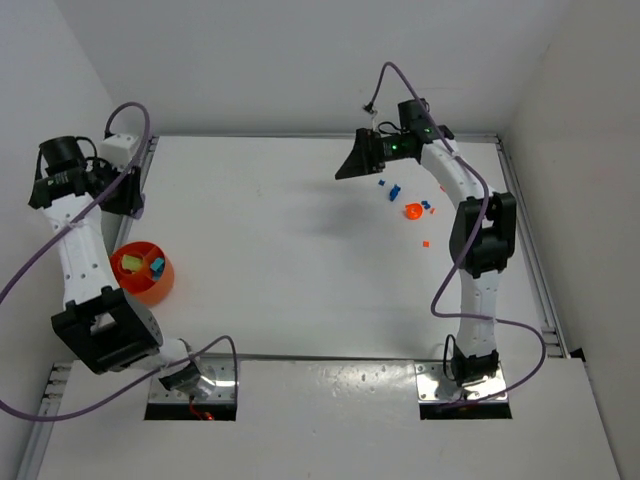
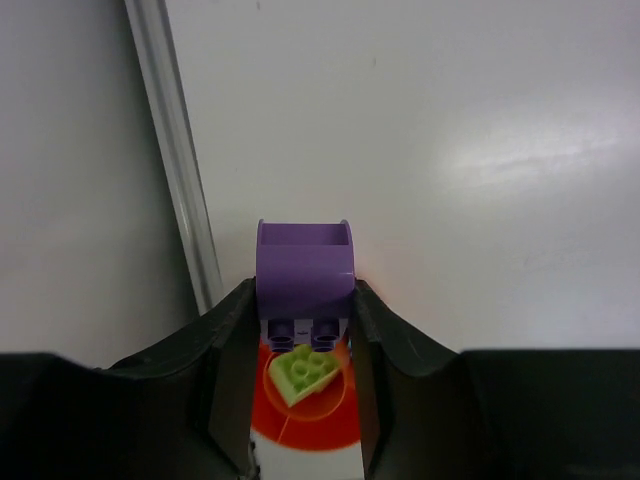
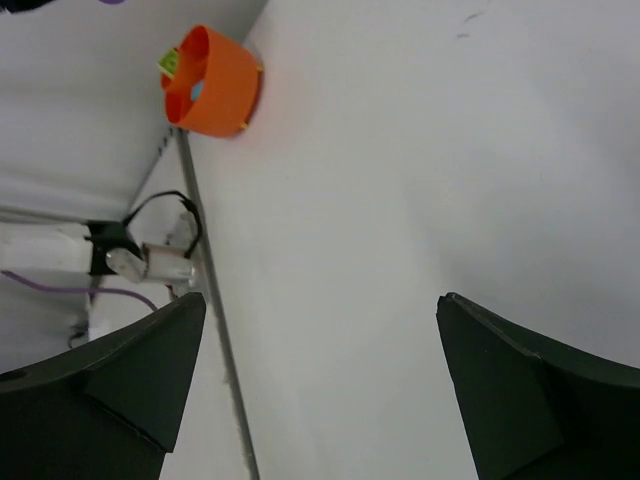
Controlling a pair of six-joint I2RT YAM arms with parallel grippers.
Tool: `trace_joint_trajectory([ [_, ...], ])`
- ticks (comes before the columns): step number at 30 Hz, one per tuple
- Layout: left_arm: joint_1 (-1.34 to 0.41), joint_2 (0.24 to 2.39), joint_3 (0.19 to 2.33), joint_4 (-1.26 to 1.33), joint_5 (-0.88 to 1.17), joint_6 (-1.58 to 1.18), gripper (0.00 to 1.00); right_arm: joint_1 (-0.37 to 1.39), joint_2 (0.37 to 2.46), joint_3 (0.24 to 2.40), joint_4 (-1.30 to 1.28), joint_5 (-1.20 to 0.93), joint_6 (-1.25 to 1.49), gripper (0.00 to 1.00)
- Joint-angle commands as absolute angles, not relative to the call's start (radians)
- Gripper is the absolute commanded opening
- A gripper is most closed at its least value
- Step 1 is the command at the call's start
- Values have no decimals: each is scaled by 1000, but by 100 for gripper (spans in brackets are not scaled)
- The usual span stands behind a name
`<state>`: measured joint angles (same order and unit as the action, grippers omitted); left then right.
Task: Sort the legos into containers by color
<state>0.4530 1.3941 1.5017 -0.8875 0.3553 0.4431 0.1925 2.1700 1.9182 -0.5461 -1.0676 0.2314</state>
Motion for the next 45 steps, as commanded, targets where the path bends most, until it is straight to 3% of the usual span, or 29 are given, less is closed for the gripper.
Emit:
trace_joint_trajectory([
  [1,556,1422,1519,-1058,472,739,3,190,2141,1948,-742,-1008,-11,99],
  [8,683,1633,1640,-1302,646,1032,3,190,2221,2078,-845,-1008,-37,99],
  [32,701,1807,1652,-1261,594,1255,6,219,2233,2082,-793,-959,14,99],
  [45,710,1847,1643,-1292,552,1307,12,219,2233,2082,-793,-959,14,99],
])
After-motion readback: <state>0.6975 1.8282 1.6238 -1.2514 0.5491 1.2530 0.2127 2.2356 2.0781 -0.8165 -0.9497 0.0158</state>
